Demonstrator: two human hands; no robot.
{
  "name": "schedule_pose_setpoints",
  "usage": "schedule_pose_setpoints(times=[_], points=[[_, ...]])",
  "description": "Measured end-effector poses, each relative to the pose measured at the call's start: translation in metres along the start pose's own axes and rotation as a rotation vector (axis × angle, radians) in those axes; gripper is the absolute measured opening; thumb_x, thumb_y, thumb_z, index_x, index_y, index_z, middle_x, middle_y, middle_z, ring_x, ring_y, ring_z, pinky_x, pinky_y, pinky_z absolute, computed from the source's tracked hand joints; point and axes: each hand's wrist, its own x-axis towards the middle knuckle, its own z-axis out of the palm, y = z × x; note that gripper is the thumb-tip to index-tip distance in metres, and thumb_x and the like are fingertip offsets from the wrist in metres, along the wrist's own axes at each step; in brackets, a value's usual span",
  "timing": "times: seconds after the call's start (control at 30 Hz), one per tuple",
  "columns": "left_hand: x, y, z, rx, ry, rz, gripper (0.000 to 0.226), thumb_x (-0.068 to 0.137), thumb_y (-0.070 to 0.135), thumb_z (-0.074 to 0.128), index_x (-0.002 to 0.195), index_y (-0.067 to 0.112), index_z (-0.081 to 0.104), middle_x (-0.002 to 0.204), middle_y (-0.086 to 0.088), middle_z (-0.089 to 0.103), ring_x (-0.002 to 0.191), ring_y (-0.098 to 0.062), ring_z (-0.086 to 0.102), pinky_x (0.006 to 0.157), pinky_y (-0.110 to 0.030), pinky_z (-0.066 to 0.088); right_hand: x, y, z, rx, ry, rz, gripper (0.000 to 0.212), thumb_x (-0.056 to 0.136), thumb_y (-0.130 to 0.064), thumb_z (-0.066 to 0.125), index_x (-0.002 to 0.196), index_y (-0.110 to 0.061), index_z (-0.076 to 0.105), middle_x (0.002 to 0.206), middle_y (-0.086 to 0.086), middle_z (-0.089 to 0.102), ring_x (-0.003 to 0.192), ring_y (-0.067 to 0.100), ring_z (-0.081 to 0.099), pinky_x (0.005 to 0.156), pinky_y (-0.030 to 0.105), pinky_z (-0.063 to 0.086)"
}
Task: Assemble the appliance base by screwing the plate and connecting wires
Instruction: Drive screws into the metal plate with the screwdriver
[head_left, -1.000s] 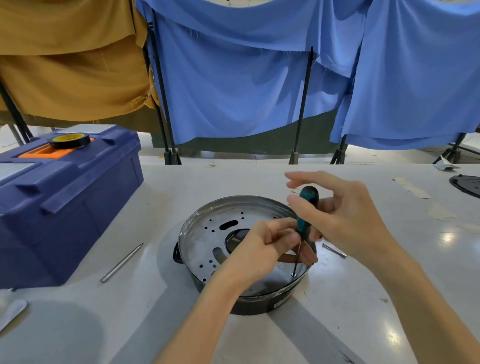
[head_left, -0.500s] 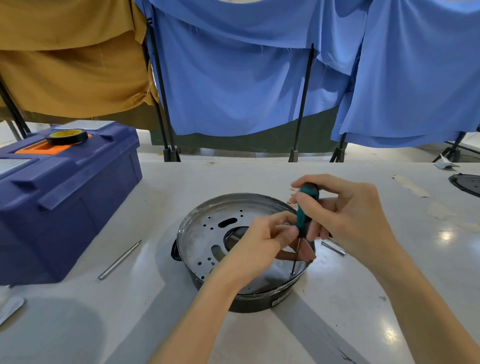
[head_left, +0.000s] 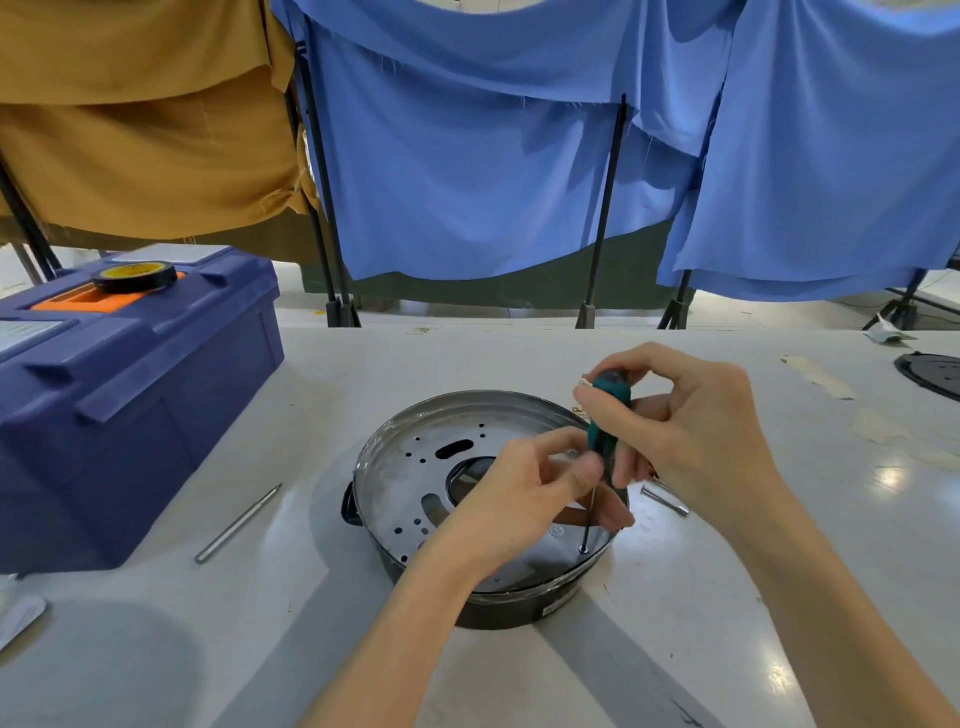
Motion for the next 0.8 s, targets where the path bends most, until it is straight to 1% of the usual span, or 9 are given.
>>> schedule_pose_setpoints(times=[0.13, 0.2, 0.27, 0.37, 0.47, 0.6, 0.7, 0.73, 0.8], points=[[0.003, -0.002, 0.001, 0.004, -0.027, -0.004, 0.017, 0.101, 0.016, 0.05, 0.115, 0.012, 0.059, 0.087, -0.01, 0.075, 0.084, -0.025, 0.072, 0.083, -0.03, 0.057, 0.003, 0.002, 0.01, -0.282, 0.198, -0.053, 0.032, 0.078, -0.029, 0.079, 0.071, -0.023, 0.049, 0.063, -0.014, 0.054, 0.051, 0.009, 0.058, 0.048, 0.014, 0.048], [0.003, -0.003, 0.0, 0.009, -0.036, 0.001, 0.019, 0.102, 0.014, 0.046, 0.115, 0.011, 0.06, 0.086, -0.009, 0.075, 0.085, -0.025, 0.072, 0.085, -0.03, 0.057, 0.004, 0.001, 0.01, -0.377, 0.2, -0.072, 0.035, 0.077, -0.039, 0.077, 0.07, -0.024, 0.046, 0.062, -0.013, 0.053, 0.054, 0.012, 0.056, 0.05, 0.016, 0.048], [0.001, -0.003, -0.001, 0.007, -0.032, 0.016, 0.022, 0.103, 0.013, 0.043, 0.114, 0.011, 0.061, 0.086, -0.009, 0.075, 0.086, -0.026, 0.072, 0.086, -0.03, 0.056, 0.004, 0.001, 0.005, -0.248, 0.043, -0.049, 0.023, 0.078, -0.041, 0.075, 0.08, -0.025, 0.059, 0.072, -0.008, 0.062, 0.047, 0.015, 0.057, 0.044, 0.02, 0.049], [0.0, -0.004, -0.003, 0.001, -0.028, 0.021, 0.026, 0.104, 0.013, 0.04, 0.118, 0.006, 0.06, 0.087, -0.006, 0.075, 0.088, -0.024, 0.073, 0.088, -0.03, 0.055, 0.0, 0.004, -0.001, 0.076, -0.129, 0.036, 0.018, 0.084, -0.024, 0.074, 0.102, -0.027, 0.072, 0.085, -0.003, 0.071, 0.039, 0.02, 0.062, 0.041, 0.018, 0.047], [0.002, -0.003, -0.001, -0.025, -0.028, 0.004, 0.023, 0.102, 0.017, 0.047, 0.117, 0.006, 0.06, 0.091, -0.009, 0.075, 0.092, -0.027, 0.072, 0.092, -0.036, 0.055, -0.002, 0.01, 0.004, -0.109, 0.07, -0.012, 0.015, 0.082, -0.026, 0.076, 0.088, -0.015, 0.069, 0.066, -0.005, 0.067, 0.034, 0.014, 0.058, 0.042, 0.016, 0.047], [0.003, -0.001, 0.001, -0.037, -0.032, -0.001, 0.018, 0.099, 0.011, 0.051, 0.114, 0.006, 0.059, 0.086, -0.011, 0.075, 0.084, -0.027, 0.072, 0.081, -0.028, 0.057, -0.005, 0.011, 0.017, -0.377, 0.283, -0.091, 0.03, 0.079, -0.034, 0.079, 0.076, -0.012, 0.058, 0.06, -0.003, 0.054, 0.047, 0.021, 0.055, 0.048, 0.024, 0.045], [0.002, -0.002, -0.001, 0.002, -0.035, 0.011, 0.021, 0.101, 0.006, 0.045, 0.117, 0.003, 0.058, 0.084, -0.009, 0.074, 0.086, -0.029, 0.072, 0.086, -0.032, 0.057, -0.004, 0.005, 0.015, -0.42, 0.173, -0.078, 0.044, 0.074, -0.055, 0.071, 0.072, -0.012, 0.058, 0.059, 0.002, 0.056, 0.051, 0.023, 0.053, 0.05, 0.032, 0.049], [0.002, -0.003, -0.001, 0.0, -0.03, 0.015, 0.022, 0.102, 0.006, 0.043, 0.119, 0.001, 0.057, 0.084, -0.009, 0.074, 0.086, -0.03, 0.072, 0.088, -0.035, 0.056, -0.002, 0.002, 0.011, -0.323, 0.094, -0.036, 0.043, 0.073, -0.057, 0.07, 0.076, -0.015, 0.062, 0.063, 0.002, 0.059, 0.049, 0.02, 0.054, 0.049, 0.034, 0.051], [0.002, -0.003, -0.001, 0.001, -0.017, 0.014, 0.024, 0.103, 0.007, 0.041, 0.119, 0.0, 0.057, 0.084, -0.008, 0.074, 0.085, -0.029, 0.072, 0.09, -0.037, 0.056, 0.0, 0.001, 0.003, -0.112, -0.022, 0.019, 0.031, 0.076, -0.047, 0.074, 0.1, -0.027, 0.069, 0.076, -0.004, 0.066, 0.047, 0.012, 0.06, 0.047, 0.023, 0.052]])
